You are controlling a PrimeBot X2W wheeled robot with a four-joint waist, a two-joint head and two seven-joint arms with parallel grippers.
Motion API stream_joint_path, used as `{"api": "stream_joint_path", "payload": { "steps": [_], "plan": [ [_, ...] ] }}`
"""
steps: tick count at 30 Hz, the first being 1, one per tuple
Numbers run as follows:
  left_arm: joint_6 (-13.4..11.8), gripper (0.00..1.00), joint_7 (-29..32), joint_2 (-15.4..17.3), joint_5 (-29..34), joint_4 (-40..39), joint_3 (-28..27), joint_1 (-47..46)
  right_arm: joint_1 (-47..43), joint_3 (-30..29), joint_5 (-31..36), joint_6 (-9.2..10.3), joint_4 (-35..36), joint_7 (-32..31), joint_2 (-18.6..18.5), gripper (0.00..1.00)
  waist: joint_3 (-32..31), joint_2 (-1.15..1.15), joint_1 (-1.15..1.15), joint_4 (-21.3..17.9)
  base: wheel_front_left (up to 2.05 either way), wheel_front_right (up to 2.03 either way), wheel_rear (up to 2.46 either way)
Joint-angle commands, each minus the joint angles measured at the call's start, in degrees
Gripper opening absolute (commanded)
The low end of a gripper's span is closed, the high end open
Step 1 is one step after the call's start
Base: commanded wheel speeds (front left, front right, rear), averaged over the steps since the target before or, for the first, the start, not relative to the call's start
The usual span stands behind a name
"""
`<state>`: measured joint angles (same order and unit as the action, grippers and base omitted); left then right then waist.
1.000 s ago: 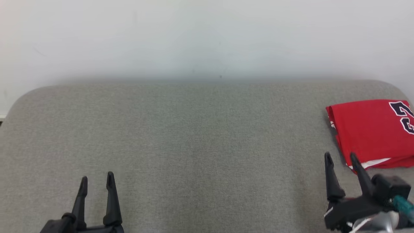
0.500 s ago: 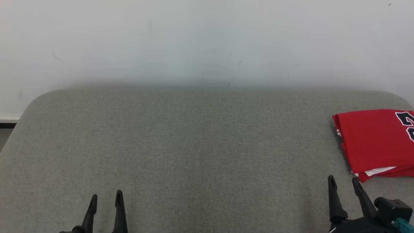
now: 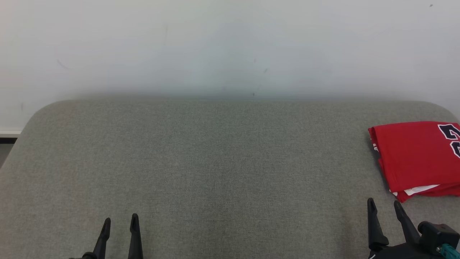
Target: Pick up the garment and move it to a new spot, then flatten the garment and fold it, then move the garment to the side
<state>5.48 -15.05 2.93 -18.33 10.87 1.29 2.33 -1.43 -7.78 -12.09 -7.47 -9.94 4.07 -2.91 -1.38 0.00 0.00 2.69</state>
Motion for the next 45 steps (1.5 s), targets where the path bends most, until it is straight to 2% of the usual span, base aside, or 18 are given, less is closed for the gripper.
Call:
{"api": "stream_joint_path", "payload": {
  "steps": [1, 21, 22, 27, 45],
  "plan": [
    [0.0, 1.00, -0.2, -0.1, -0.5, 0.2, -0.1, 0.3, 0.0, 0.0, 0.0, -0.04, -0.1, 0.3, 0.0, 1.00, 0.1, 0.00, 0.00, 0.0, 0.00, 0.00, 0.00],
    [0.4, 1.00, -0.2, -0.1, -1.2, 0.9, 0.0, -0.4, 0.1, 0.6, -0.6, -0.05, -0.8, 0.1, 0.0, 1.00, 0.4, 0.00, 0.00, 0.8, 0.00, 0.00, 0.00],
    [0.1, 0.00, 0.0, 0.0, -1.1, 1.1, 0.1, -0.1, 0.1, 0.6, -0.4, 0.00, -0.8, 0.0, 0.0, 0.00, 0.4, 0.00, 0.00, 0.8, 0.00, 0.00, 0.00],
    [0.1, 0.00, 0.5, -0.1, -1.9, 3.5, 0.2, 0.2, -0.5, 0.4, -1.2, 0.00, -3.4, -0.3, 0.3, 0.00, 0.4, 0.00, 0.00, 0.7, 0.00, 0.00, 0.00],
    [0.6, 0.00, 5.4, -0.1, -18.9, 3.9, -0.5, -2.6, 0.0, -0.3, -19.9, -0.01, -2.1, -2.6, 0.2, 0.00, 0.6, 0.00, 0.00, 0.2, 0.00, 0.00, 0.00]
  ]
}}
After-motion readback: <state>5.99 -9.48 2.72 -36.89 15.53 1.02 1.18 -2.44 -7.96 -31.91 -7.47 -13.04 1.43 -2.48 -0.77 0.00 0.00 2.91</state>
